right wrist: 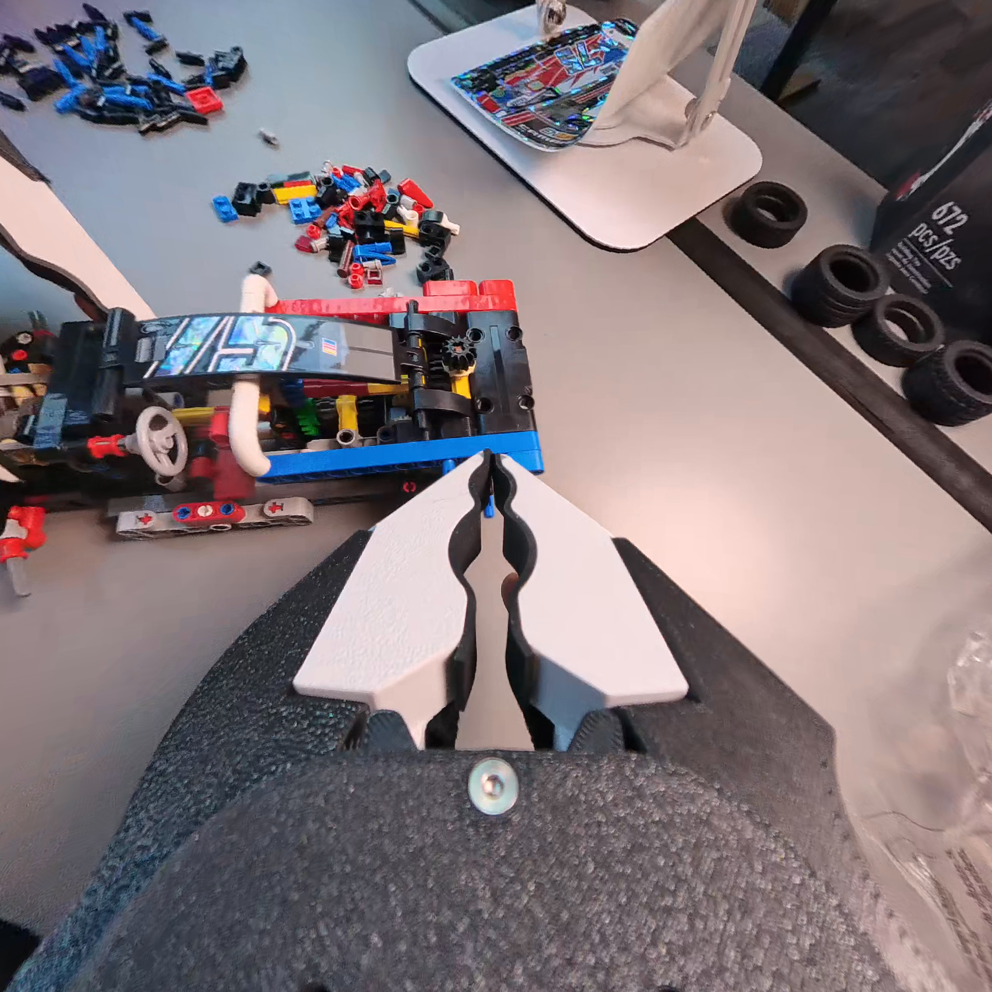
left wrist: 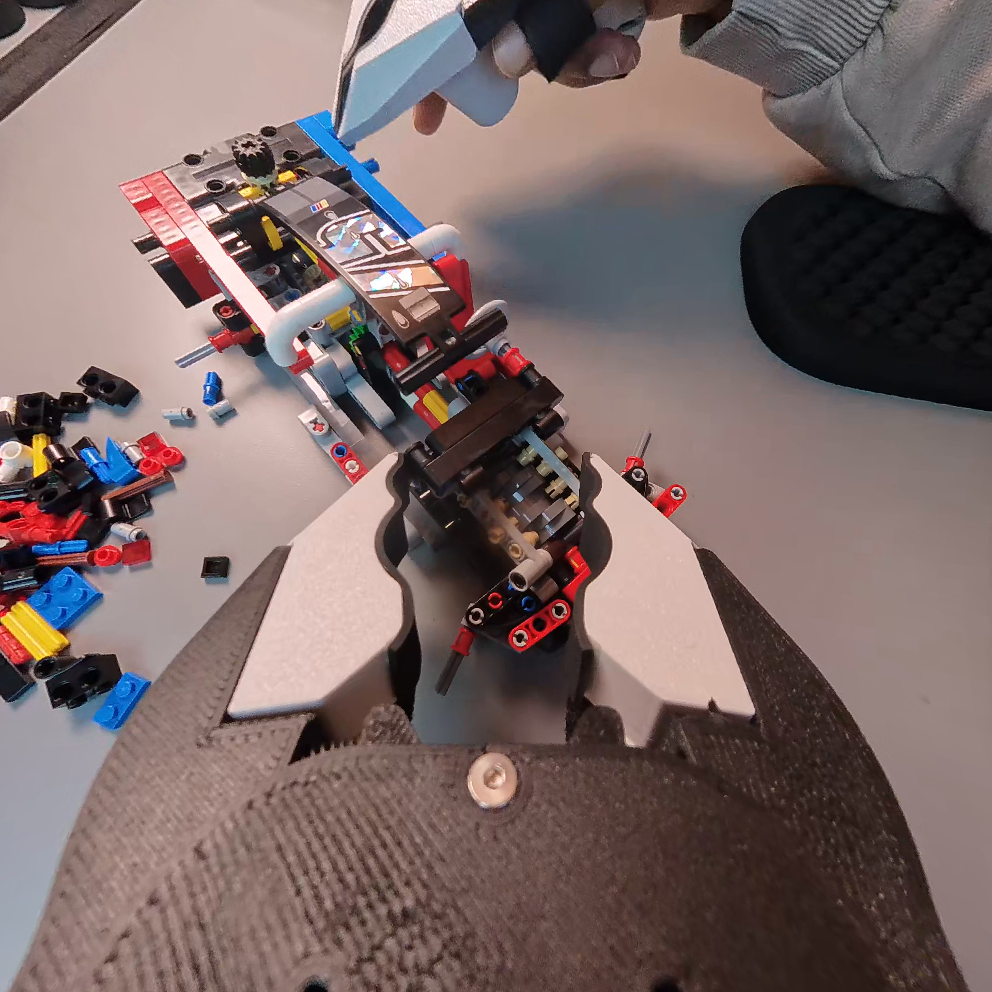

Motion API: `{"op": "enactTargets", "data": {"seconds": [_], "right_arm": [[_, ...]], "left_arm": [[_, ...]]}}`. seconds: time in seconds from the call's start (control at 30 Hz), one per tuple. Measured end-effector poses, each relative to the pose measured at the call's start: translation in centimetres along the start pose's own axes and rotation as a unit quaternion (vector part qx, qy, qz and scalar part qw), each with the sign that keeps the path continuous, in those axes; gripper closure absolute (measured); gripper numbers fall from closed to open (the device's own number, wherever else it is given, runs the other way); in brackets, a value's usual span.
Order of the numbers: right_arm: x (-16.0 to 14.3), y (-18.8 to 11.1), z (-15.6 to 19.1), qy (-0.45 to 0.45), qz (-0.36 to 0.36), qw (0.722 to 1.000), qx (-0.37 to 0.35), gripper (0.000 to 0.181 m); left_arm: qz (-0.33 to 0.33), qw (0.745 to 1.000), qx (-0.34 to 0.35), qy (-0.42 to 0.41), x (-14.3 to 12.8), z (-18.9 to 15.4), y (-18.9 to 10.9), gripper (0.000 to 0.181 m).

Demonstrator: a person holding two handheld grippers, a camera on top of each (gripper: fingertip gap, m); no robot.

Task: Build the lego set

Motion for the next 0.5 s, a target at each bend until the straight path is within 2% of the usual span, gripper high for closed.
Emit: {"op": "enactTargets", "data": {"seconds": [0.17, 0.37, 0.5], "right_arm": [[0.1, -0.2, 3.1, -0.048, -0.004, 0.997, 0.064, 0.181], [-1.5, 0.0, 3.5, -0.036, 0.011, 0.996, 0.086, 0.181], [-1.1, 0.8, 4.7, -0.023, -0.007, 0.993, 0.113, 0.181]], "left_arm": [[-0.002, 1.000, -0.001, -0.002, 0.0, 0.0, 0.0, 0.119], [-0.004, 1.000, 0.001, -0.003, -0.1, 0.1, -0.1, 0.119], [-0.006, 1.000, -0.004, -0.009, -0.3, 0.1, -0.2, 0.119]]}}
Point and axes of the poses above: each gripper's, where its closed fingertips meet, y out along the fingers, x out of its top, z = x × y across the jaws, the point moved 3 cm from there along -y, back along the fingers, and after that the axes turned 3 degrees about x, right-handed, at the moved point
